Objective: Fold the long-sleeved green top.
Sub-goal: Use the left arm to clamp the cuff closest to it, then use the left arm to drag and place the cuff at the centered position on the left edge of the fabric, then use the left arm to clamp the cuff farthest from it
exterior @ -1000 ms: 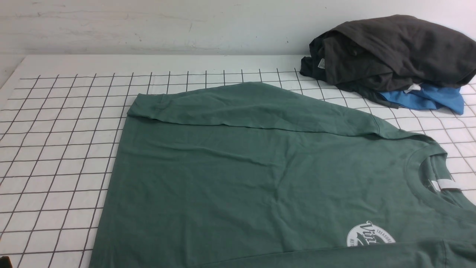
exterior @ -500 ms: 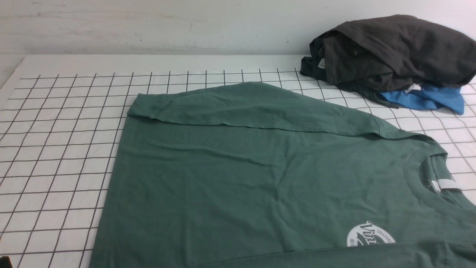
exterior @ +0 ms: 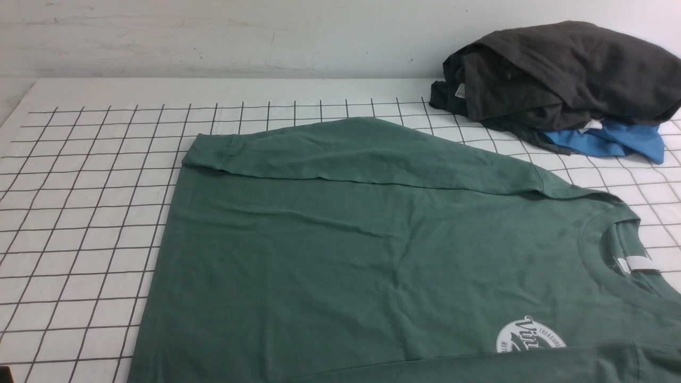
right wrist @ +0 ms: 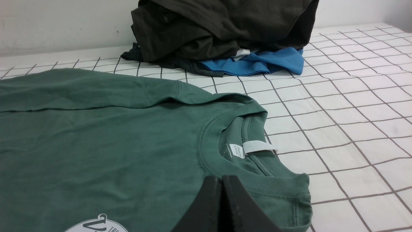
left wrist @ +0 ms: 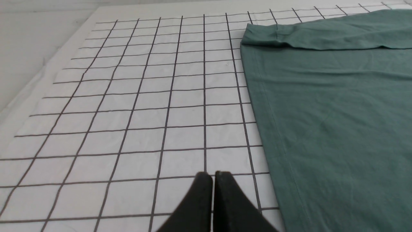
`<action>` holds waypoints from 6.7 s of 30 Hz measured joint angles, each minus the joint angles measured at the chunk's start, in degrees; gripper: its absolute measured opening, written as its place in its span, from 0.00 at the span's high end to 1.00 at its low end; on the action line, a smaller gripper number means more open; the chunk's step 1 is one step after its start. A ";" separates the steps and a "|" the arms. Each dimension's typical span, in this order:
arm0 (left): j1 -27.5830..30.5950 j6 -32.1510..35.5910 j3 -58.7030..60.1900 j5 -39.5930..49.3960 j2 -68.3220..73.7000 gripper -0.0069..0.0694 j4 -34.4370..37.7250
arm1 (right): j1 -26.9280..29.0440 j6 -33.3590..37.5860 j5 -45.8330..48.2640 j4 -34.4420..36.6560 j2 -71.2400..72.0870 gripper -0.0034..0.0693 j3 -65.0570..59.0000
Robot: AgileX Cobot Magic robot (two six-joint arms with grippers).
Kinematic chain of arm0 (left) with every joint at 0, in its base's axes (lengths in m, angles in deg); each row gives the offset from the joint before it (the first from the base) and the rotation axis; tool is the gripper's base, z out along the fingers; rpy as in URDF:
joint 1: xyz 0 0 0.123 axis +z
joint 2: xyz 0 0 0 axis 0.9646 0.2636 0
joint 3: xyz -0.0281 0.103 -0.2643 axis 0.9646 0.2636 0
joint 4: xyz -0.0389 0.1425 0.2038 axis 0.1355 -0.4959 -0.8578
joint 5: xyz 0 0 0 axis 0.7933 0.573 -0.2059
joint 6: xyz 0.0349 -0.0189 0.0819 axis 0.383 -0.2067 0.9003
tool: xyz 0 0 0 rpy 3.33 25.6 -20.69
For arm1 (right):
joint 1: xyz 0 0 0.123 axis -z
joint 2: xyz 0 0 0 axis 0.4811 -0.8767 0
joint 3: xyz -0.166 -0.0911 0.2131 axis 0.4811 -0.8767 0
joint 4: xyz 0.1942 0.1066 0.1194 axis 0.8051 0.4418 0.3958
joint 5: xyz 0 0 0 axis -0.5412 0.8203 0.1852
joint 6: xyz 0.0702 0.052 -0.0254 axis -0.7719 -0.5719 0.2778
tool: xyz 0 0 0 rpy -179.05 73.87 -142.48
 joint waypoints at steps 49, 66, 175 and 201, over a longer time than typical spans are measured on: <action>-11.92 22.73 -43.88 47.48 51.60 0.82 18.43 | -14.25 34.14 37.52 33.36 -47.33 0.97 47.67; -28.22 17.59 -44.26 35.87 81.49 0.34 5.75 | -21.60 34.05 48.04 28.07 -54.31 0.97 48.51; -8.36 27.21 -118.00 29.17 137.86 0.31 6.24 | -21.60 17.76 39.39 11.91 -78.06 0.97 65.79; -8.36 22.13 -118.00 23.43 139.04 0.87 4.95 | -21.60 17.95 39.39 11.95 -78.93 0.97 65.79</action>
